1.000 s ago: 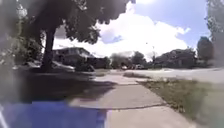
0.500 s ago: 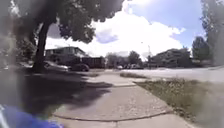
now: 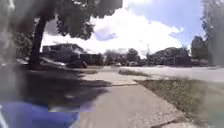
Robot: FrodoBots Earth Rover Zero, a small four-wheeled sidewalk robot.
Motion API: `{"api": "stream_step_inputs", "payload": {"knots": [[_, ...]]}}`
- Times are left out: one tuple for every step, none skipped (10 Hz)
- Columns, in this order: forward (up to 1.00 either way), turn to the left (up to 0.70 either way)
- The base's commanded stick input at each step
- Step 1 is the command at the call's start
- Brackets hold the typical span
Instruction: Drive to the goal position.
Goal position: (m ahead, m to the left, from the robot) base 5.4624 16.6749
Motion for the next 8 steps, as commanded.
{"api": "stream_step_inputs", "payload": {"knots": [[0.7, 0.0], [0.7, 0.0], [0.7, 0.0], [0.7, 0.0], [0.7, 0.0], [0.7, 0.0], [0.7, 0.0], [0.7, 0.0]]}}
